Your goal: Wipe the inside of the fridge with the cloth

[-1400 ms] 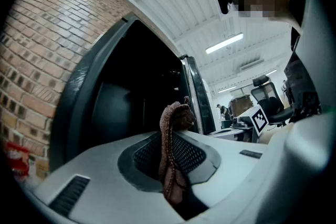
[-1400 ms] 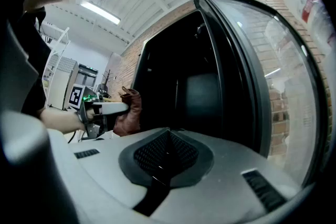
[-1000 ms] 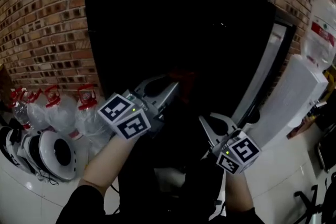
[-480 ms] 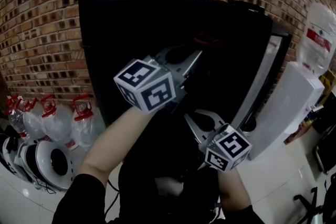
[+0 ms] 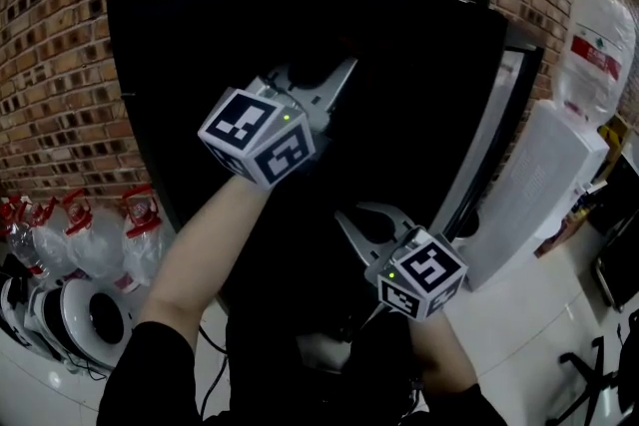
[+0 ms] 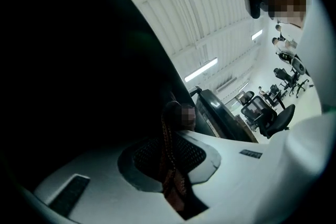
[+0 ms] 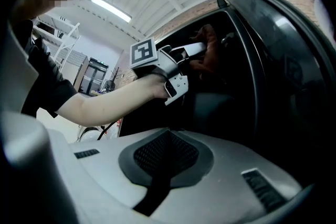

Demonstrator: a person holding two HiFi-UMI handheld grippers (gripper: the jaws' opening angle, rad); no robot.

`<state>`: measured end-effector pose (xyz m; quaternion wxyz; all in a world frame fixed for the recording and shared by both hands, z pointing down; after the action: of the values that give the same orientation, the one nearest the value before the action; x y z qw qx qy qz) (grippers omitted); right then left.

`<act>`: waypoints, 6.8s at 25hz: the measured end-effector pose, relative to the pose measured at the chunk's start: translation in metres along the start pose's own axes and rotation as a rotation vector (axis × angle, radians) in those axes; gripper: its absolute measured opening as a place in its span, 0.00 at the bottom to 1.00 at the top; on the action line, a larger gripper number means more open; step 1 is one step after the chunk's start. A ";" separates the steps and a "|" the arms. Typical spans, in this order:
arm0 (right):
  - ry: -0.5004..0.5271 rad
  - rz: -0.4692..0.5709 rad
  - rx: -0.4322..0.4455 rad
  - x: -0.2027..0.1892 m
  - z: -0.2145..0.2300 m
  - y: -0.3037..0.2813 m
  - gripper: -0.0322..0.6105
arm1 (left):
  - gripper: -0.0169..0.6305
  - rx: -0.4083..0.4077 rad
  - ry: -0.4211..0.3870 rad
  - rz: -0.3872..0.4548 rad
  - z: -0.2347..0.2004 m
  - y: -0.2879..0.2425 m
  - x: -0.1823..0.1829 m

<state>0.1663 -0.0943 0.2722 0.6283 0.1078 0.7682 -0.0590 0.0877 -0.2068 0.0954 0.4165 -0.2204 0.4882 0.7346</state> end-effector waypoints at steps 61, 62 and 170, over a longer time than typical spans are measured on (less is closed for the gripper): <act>-0.019 -0.044 0.084 -0.017 -0.005 -0.062 0.05 | 0.10 0.379 -0.106 -0.214 -0.160 -0.041 -0.121; -0.019 -0.046 0.083 -0.017 -0.006 -0.061 0.05 | 0.10 0.411 -0.121 -0.228 -0.159 -0.036 -0.120; -0.141 -0.055 0.176 -0.038 -0.007 -0.033 0.05 | 0.10 0.413 0.090 -0.198 -0.128 -0.016 -0.180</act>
<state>0.1582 -0.1284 0.3090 0.6669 0.1370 0.7167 -0.1510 0.1905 -0.3905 0.1639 0.5006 -0.2098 0.6224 0.5640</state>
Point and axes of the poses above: the fingertips, and each gripper's own axes: y backward along the fingers, z to its right, x out of its top, the point moved 8 cm from there along y, backward along the fingers, and after that the axes turned 14 degrees about -x, right-handed, at the moved point
